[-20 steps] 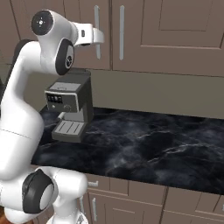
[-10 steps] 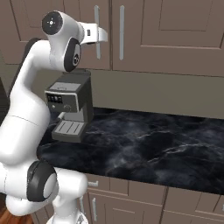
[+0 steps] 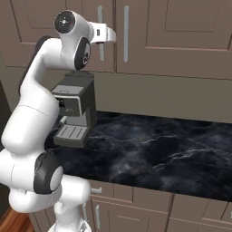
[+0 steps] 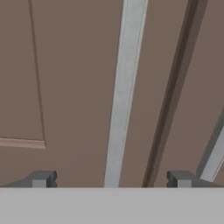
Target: Move the bowls from the cabinet to the plates on the dining table.
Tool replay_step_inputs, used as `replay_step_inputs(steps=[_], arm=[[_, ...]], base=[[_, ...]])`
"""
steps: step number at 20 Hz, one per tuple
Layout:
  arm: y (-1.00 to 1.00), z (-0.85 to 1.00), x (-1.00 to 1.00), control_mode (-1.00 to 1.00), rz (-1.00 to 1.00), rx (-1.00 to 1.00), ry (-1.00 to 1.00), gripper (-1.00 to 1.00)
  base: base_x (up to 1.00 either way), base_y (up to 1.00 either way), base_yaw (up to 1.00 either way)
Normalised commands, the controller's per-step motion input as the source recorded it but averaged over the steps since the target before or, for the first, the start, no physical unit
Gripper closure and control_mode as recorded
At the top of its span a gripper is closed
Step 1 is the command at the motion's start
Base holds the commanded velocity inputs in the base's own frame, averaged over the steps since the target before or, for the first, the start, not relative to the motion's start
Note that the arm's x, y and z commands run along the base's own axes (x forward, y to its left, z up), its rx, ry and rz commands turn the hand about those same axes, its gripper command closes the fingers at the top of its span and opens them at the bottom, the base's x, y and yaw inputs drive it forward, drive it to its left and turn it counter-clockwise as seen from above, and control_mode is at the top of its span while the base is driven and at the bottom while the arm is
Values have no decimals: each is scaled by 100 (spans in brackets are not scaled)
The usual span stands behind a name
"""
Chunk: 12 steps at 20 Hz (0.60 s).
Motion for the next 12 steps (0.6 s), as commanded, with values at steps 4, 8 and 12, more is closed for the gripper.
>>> replay_step_inputs(steps=[4, 8, 12], arm=[[-2, 0, 32, -100, 1, 2, 0, -100], [-6, 0, 28, -100, 1, 0, 0, -100], [-1, 0, 29, -100, 1, 0, 0, -100]], base=[[0, 0, 0], [0, 0, 0], [0, 0, 0]])
